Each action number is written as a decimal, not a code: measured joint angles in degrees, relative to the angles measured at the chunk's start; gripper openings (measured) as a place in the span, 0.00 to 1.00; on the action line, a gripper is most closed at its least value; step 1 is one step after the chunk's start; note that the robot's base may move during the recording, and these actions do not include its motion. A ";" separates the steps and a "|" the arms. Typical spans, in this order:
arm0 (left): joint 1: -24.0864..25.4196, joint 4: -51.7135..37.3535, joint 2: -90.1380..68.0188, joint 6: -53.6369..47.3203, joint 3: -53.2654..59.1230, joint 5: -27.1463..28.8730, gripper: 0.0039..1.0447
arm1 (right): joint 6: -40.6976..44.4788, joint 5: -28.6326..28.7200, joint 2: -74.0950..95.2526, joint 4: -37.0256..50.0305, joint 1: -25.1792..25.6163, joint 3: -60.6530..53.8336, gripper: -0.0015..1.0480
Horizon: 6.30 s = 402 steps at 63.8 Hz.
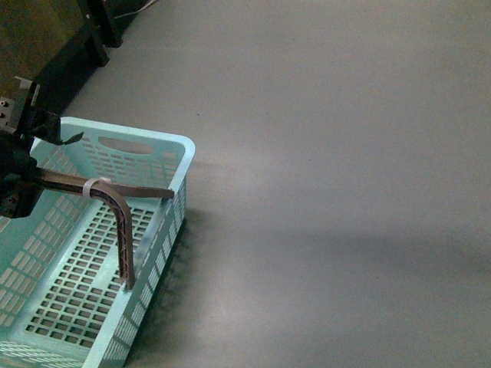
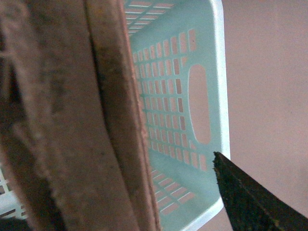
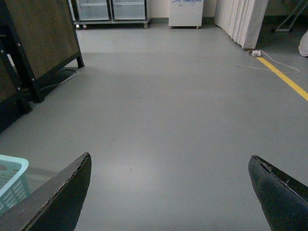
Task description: Pick lemon and mango into basket
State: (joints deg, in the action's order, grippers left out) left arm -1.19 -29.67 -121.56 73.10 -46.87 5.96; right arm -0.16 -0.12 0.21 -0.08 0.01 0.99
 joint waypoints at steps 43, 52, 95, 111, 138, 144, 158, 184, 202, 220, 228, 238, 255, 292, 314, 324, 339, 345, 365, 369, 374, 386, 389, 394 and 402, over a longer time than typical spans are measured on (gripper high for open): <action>-3.52 14.45 39.56 6.01 13.62 0.20 0.24 | 0.00 0.00 0.00 0.00 0.00 0.00 0.92; -4.20 25.46 56.83 8.50 13.38 1.53 0.24 | 0.00 0.00 0.00 0.00 0.00 -0.02 0.92; -3.85 51.17 81.18 10.23 1.97 7.76 0.05 | 0.00 0.00 0.00 0.00 0.00 -0.02 0.92; -3.85 53.68 83.36 8.37 0.50 9.05 0.05 | 0.00 0.00 0.00 0.00 0.00 0.00 0.92; -3.85 53.70 83.36 8.17 0.50 9.01 0.05 | 0.00 0.00 0.00 0.00 0.00 -0.02 0.92; -3.85 53.70 83.36 8.20 0.50 8.98 0.05 | 0.00 0.00 0.00 0.00 0.00 0.00 0.92; -3.85 53.83 83.32 8.20 0.50 8.98 0.05 | 0.02 0.02 0.00 -0.02 0.00 0.00 0.92; -3.85 53.86 83.32 8.17 0.48 8.96 0.05 | -0.02 0.09 0.02 0.00 0.00 -0.02 0.92; -3.85 53.86 83.32 8.15 0.39 9.01 0.05 | 0.00 0.13 0.00 0.00 0.00 -0.02 0.92; -3.85 53.86 83.32 8.15 0.37 8.98 0.04 | -0.02 0.13 0.00 0.00 0.00 -0.02 0.92; -3.85 53.86 83.32 8.15 0.37 8.98 0.04 | 0.02 0.17 0.02 0.00 0.00 0.00 0.92; -3.85 53.86 83.32 8.15 0.37 9.01 0.04 | 0.02 0.15 0.00 0.00 0.00 -0.02 0.92; -3.85 53.86 83.32 8.15 0.35 8.98 0.04 | -0.02 0.11 0.00 0.00 0.00 -0.02 0.92; -3.85 53.86 83.34 8.15 0.15 9.03 0.04 | 0.02 0.11 0.00 0.02 0.00 0.00 0.92; -4.00 53.86 83.38 8.46 0.15 7.87 0.04 | 0.00 -0.07 0.00 0.00 0.00 -0.02 0.92; -4.00 53.90 83.45 8.22 0.15 8.81 0.04 | 0.00 -0.07 0.00 0.02 -0.02 0.00 0.92; -3.96 53.90 83.52 8.20 0.13 8.87 0.04 | 0.02 0.09 -0.02 0.02 0.00 0.00 0.92; -3.96 53.92 83.52 8.17 0.13 8.96 0.04 | 0.02 0.07 0.00 0.04 0.00 0.00 0.92; -3.93 53.99 83.54 8.20 0.11 8.74 0.04 | 0.02 0.17 0.00 -0.02 0.00 0.00 0.92; -3.93 54.01 83.49 8.17 0.09 8.85 0.04 | 0.00 0.24 -0.02 0.00 0.00 -0.02 0.92; -3.91 54.01 83.54 8.15 0.07 9.03 0.04 | 0.02 0.15 -0.02 0.00 0.00 0.00 0.92; -3.91 54.03 83.47 8.17 0.07 8.92 0.04 | 0.02 0.11 -0.07 0.00 0.00 0.00 0.92; -3.91 54.03 83.47 8.15 0.07 8.94 0.04 | 0.02 0.17 0.02 0.00 0.00 0.00 0.92; -3.91 54.03 83.45 8.15 0.07 8.96 0.04 | 0.00 0.15 -0.04 0.00 0.00 0.00 0.92; -3.91 54.03 83.45 8.15 0.07 8.96 0.04 | 0.00 0.17 -0.02 -0.02 0.00 0.00 0.92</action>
State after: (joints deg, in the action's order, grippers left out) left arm -5.10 24.36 -38.11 81.25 -46.81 14.92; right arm -0.16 0.05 0.19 -0.10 0.01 0.99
